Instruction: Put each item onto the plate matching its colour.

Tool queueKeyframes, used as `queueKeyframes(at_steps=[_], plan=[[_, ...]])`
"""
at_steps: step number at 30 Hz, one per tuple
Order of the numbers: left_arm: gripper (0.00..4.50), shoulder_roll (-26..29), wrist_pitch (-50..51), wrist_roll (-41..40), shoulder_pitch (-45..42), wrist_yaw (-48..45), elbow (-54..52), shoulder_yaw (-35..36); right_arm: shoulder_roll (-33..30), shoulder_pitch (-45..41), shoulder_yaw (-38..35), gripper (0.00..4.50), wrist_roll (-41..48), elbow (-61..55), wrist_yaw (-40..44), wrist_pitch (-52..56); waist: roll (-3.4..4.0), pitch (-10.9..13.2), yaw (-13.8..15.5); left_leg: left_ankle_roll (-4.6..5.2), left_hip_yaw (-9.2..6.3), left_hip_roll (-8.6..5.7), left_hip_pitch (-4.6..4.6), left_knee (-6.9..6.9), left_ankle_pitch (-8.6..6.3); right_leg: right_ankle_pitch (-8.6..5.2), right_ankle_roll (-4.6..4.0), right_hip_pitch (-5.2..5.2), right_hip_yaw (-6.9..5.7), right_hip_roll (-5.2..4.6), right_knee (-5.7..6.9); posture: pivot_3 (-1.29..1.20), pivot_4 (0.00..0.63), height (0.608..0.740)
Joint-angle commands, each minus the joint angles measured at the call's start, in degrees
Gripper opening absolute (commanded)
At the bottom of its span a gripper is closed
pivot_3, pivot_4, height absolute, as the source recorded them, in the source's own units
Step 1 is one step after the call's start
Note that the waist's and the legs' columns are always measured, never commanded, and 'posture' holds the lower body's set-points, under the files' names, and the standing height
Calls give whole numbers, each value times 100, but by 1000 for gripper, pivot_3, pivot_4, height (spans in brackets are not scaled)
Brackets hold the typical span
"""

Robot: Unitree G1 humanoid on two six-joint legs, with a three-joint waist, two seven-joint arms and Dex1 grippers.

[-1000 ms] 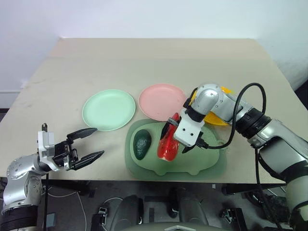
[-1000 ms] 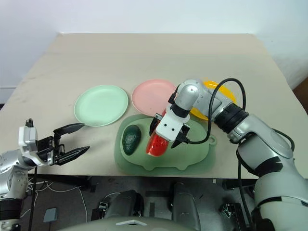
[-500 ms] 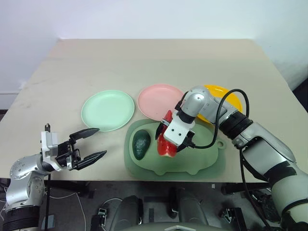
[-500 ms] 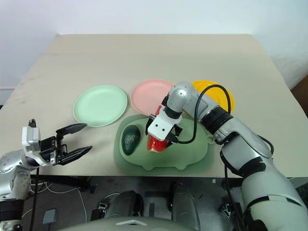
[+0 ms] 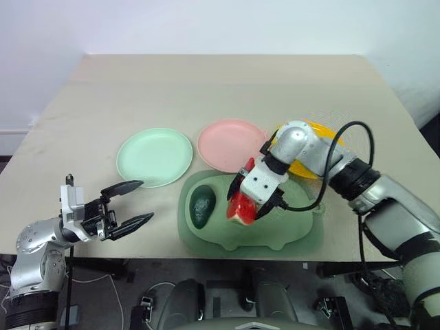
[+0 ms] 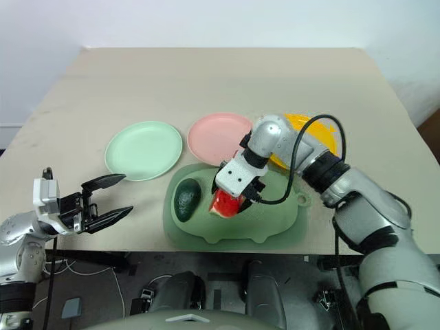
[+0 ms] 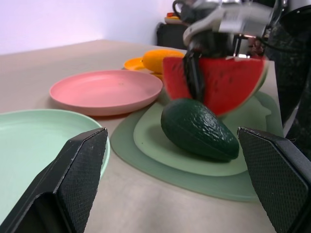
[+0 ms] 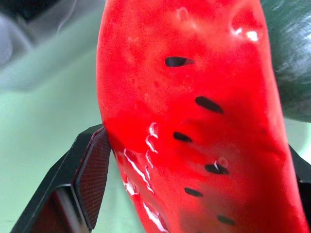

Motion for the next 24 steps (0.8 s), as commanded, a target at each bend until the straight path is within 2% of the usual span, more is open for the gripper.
queueKeyframes(at_steps=[1, 4, 10, 13, 22, 24], plan=[[4500, 48, -47, -29, -57, -33, -71, 28, -110, -506, -243, 3600, 1005, -586, 8, 615, 1, 0, -21, 0, 1, 1, 2, -2, 0, 0, 0, 0, 0, 1, 0, 0, 150, 736], [4500, 57, -36, -15, -94, -43, -38, 20, 218, -684, -594, 3600, 863, -85, 8, 726, 0, 0, -8, 0, 1, 4, 6, -3, 0, 0, -1, 2, -1, 4, 0, 0, 150, 736], [4500, 56, -17, 11, -168, -35, -2, 1, 1203, -1137, -1068, 3600, -693, 2711, -978, -41, -2, -1, 29, 0, 2, -1, 0, -1, 0, 3, -4, 3, -2, 1, 0, 0, 150, 736], [4500, 54, -6, 10, -134, -25, -35, 15, 1465, -1294, -1262, 3600, -1172, 3798, -1364, -419, -1, -1, 11, -1, 4, -3, -7, -3, 1, 3, -4, 0, -2, 1, -1, 0, 150, 736], [4500, 86, 9, 10, -54, -30, -47, 57, 1703, -1521, -1819, 3600, -1965, 5131, -1838, -659, 1, 1, -38, -24, 13, -1, -7, -13, 13, 3, -3, -5, -1, 2, -2, 0, 150, 736], [4500, 99, 13, 15, -68, -40, -25, 53, 1746, -1542, -1934, 4260, -2087, 5239, -1992, -641, 1, 1, -35, -23, 11, 0, -2, -12, 13, 3, -4, -5, -1, 1, -2, 0, 150, 736]])
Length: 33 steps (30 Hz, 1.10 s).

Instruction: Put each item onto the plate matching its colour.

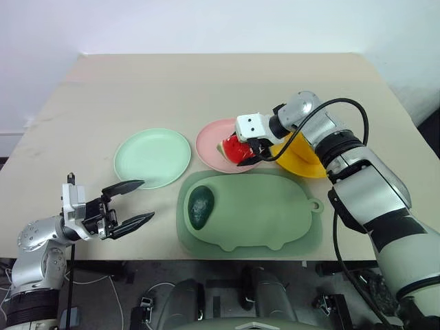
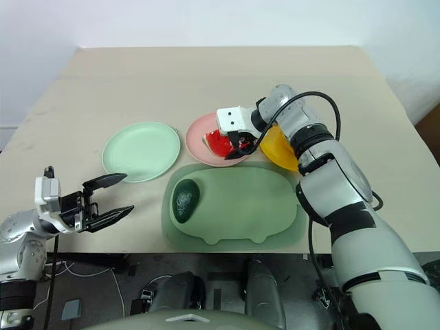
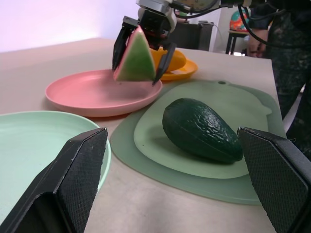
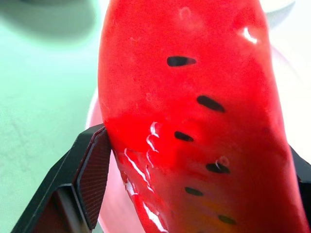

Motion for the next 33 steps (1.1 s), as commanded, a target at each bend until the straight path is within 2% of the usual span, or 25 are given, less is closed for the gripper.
queueKeyframes(at_steps=[1, 10, 13, 17, 19, 24, 29, 33], plan=[[4500, 94, -4, -36, -29, 2, -78, 62, 76, -261, -335, 4471, -162, 95, -231, 2, 0, 0, 5, 2, -2, 0, 0, 0, -1, 0, 0, 0, 0, 0, 1, 0, 150, 736], [4500, 132, 253, 3, -258, 76, -122, -92, -24, -222, -1075, 4471, -29, -148, 21, 25, 1, 1, 13, -6, -6, 0, -2, 0, 3, 0, 0, 2, 0, -1, 1, 0, 150, 736], [4500, 154, 435, -58, -326, 164, -309, -159, -272, -24, -1601, 4471, 511, -806, 646, 270, 2, 3, 22, -6, -6, 1, -4, 0, 3, 1, 0, 2, 0, -1, 1, 0, 150, 736], [4500, 263, 649, -62, -422, 207, -561, -234, -1012, 991, -2380, 4471, 1784, -3118, 1544, 1907, -1, 1, 85, -3, -24, 4, -7, 0, 2, 1, 1, 11, -5, -1, 0, 0, 150, 736], [4500, 322, 722, -36, -516, 226, -550, -245, -1382, 1597, -2663, 4471, 2172, -4056, 1549, 2620, -2, 1, 105, 0, -33, 1, -6, 1, -1, 1, 2, 18, -8, -5, -1, 0, 150, 736], [4500, 394, 838, -15, -811, 201, -429, -346, -2113, 3133, -3313, 4471, 2952, -5787, 1507, 3505, 0, 4, 65, 31, -23, -1, -4, 1, -18, 0, 3, 14, -9, -7, -12, 0, 150, 736], [4500, 469, 1105, -38, -984, 208, -483, -462, -2879, 4662, -3980, 4471, 3414, -6506, 1709, 3640, 2, 8, 45, 28, -9, 0, 9, 2, -16, 0, 3, 14, -1, -2, -7, 0, 150, 736], [4500, 493, 1226, -3, -985, 259, -556, -500, -3285, 5496, -4271, 4471, 3627, -6711, 1815, 3677, -2, 10, 62, 28, -11, 0, 7, 2, -16, -1, 3, 16, 0, -1, -10, 0, 150, 736]])
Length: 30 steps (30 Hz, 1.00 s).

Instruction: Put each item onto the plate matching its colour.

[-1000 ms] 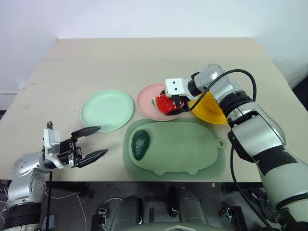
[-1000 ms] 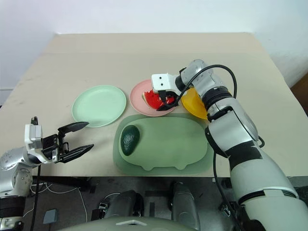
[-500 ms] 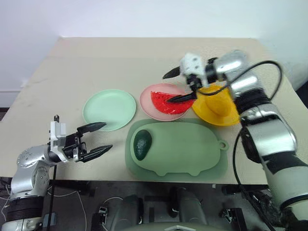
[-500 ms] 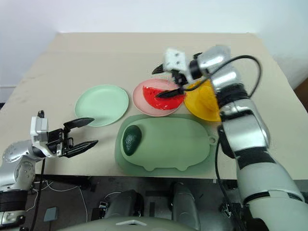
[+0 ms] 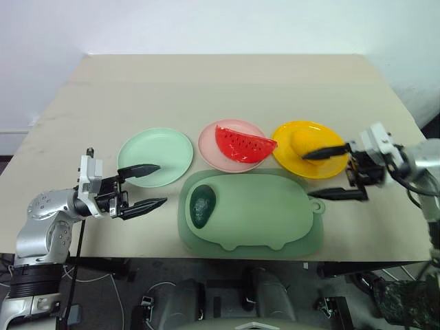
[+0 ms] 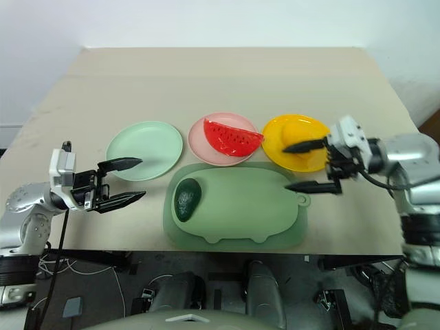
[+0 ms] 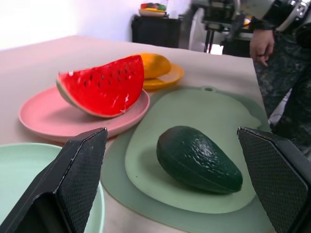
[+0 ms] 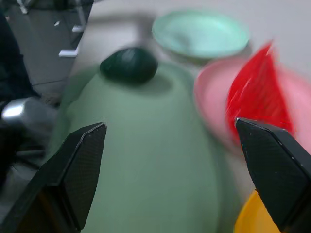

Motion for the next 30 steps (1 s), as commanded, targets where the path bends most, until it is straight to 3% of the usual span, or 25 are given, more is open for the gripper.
queueKeyframes(at_steps=[1, 6, 9, 13, 19, 30], plan=[[4500, 87, 111, -24, -38, 77, -227, -4, -291, 442, -345, 4471, 307, -341, 70, 5, -1, 0, -5, 0, 2, 0, 1, 0, 0, 0, 0, 0, 2, 0, 0, 0, 150, 736], [4500, 178, 609, 221, 93, 618, -578, -255, -435, 884, -439, 4471, 460, -636, 12, 86, -4, 2, -9, 0, 1, 0, 2, 0, 0, 0, 0, 0, 4, 0, 0, 0, 150, 736], [4500, 3, 1162, -24, 66, 1167, -1276, -433, -354, 1077, -401, 4471, 523, -874, -117, 146, -15, 9, 20, 0, -2, 1, 0, 0, 0, 0, 1, -1, 5, 0, 0, 0, 150, 736], [4500, 85, 1516, 589, 58, 2070, -1999, -720, -287, 1184, -335, 4471, 566, -1046, -278, 209, -27, 16, 117, 0, -3, 0, 1, 4, 0, 0, 2, 3, 7, -2, -1, 0, 150, 736], [4500, -51, 2479, 385, -244, 2868, -2552, -974, -189, 1306, -234, 4471, 601, -1257, -453, 254, -36, 21, 141, -1, -5, -1, 0, 6, 1, -1, 1, 5, 7, 1, -1, 0, 150, 736], [4500, -1061, 4232, 265, -759, 4793, -3411, -1671, -157, 1534, -206, 4471, 627, -1488, -561, 289, -47, 27, 141, -1, -8, -4, 3, 10, 1, 0, 2, 13, 9, 2, -1, 0, 150, 736]])
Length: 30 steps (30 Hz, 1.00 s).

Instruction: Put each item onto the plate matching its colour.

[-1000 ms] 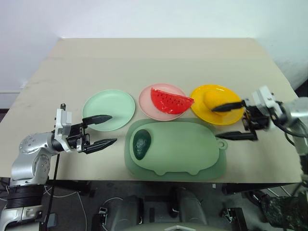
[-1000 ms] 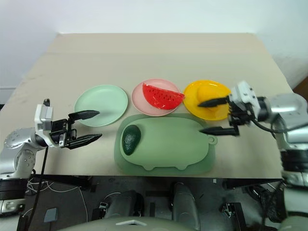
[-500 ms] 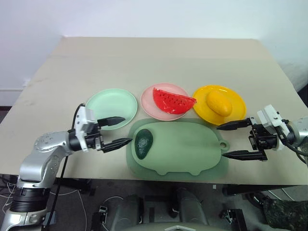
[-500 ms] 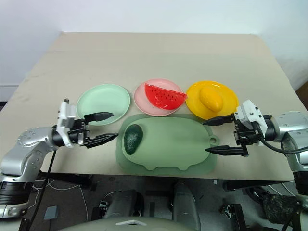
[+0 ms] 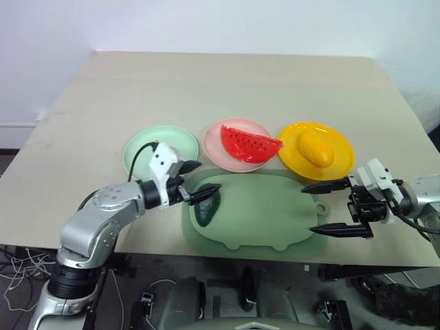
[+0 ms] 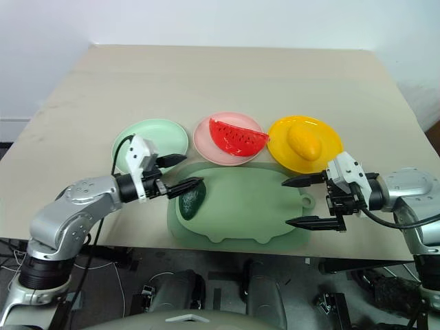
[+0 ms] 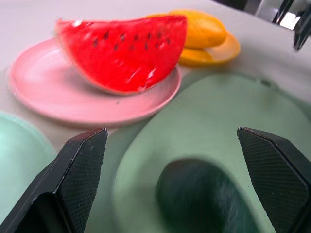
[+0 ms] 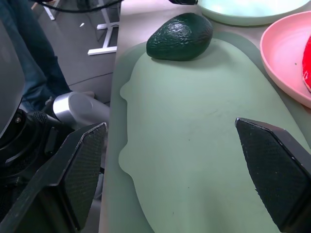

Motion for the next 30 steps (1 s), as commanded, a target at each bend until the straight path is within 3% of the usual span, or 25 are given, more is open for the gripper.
queueKeyframes(at_steps=[1, 7, 15, 21, 27, 30], plan=[[4500, -128, 617, -85, -188, 492, -464, -231, 38, 31, -51, 4471, 97, -205, -78, -46, 0, 0, -1, 0, -1, 0, 1, 0, 0, 0, 0, 1, 0, 0, 0, 0, 150, 736], [4500, -274, 1733, -132, -513, 1170, -889, -494, 68, 96, -62, 4471, 99, -281, -217, -27, -3, 2, -1, 0, -3, -4, 1, 1, 0, 0, 0, 3, 0, 2, 0, 0, 150, 736], [4500, -58, 2389, -84, -653, 1454, -1136, -592, 71, 173, -105, 4471, 109, -330, -368, 4, -3, 2, -3, -1, -5, -6, 2, 1, 1, -1, 0, 4, 0, 3, 0, 0, 150, 736], [4500, 217, 2336, 73, -444, 1442, -1012, -724, 50, 198, -140, 4471, 119, -343, -434, 18, -3, 2, -2, -1, -5, -7, 1, 2, 1, -1, 0, 5, 0, 3, 0, 0, 150, 736], [4500, 43, 2194, 132, -343, 1439, -864, -821, 60, 190, -145, 4471, 153, -394, -524, 58, -5, 2, 7, -1, -7, -8, 0, 6, 1, -1, 0, 6, 0, 3, 0, 0, 150, 736], [3622, 6, 2053, 264, -307, 1428, -760, -954, 65, 185, -150, 4500, 154, -405, -568, 66, -5, 2, 2, -1, -6, -8, 1, 6, 1, -1, 0, 7, 0, 3, 0, 0, 150, 736]])
